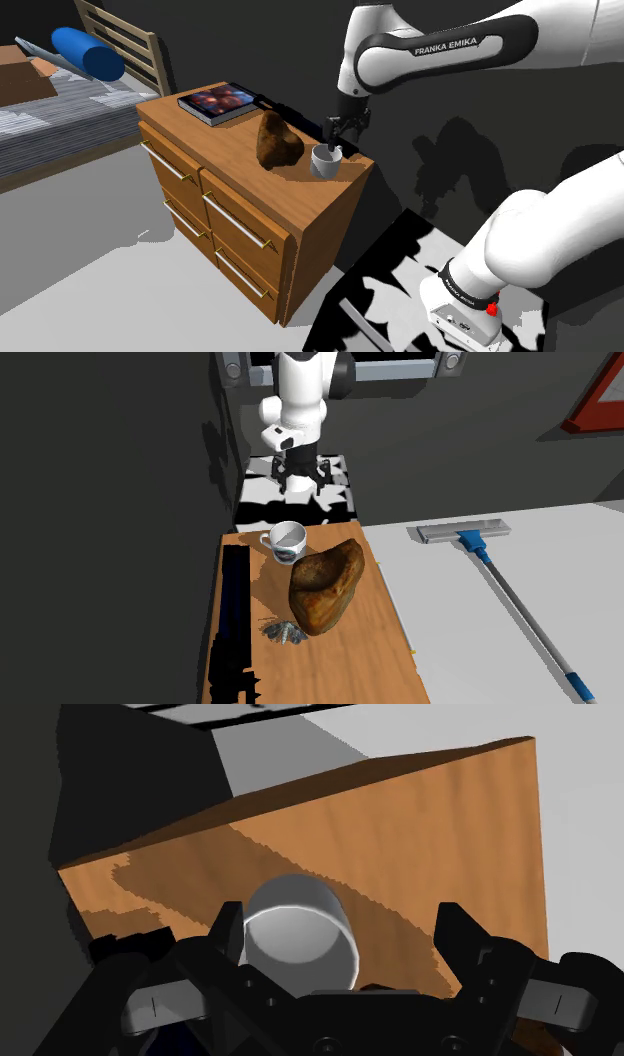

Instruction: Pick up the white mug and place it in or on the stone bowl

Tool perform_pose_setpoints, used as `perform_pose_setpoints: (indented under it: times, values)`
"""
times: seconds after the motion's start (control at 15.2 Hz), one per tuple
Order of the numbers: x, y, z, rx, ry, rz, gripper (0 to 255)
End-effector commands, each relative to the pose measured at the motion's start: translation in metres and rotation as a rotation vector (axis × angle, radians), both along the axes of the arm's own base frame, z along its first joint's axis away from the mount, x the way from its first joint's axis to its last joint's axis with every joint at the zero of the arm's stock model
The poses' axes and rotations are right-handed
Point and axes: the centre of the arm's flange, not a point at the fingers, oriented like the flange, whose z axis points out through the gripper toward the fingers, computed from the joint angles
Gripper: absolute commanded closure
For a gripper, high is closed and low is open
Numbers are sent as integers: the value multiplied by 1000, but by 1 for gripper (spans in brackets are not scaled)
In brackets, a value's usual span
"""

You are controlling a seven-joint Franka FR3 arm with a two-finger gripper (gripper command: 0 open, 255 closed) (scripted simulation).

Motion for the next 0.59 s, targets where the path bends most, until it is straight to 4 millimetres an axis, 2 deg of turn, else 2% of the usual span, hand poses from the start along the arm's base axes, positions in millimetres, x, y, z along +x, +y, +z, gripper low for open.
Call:
perform_pose_setpoints:
  times: [0.0, 0.4, 0.53]
  values:
    - [20, 3, -19, -5, -3, -4, 0]
    - [76, 10, -74, -19, -9, -18, 0]
    - [81, 11, -85, -20, -10, -19, 0]
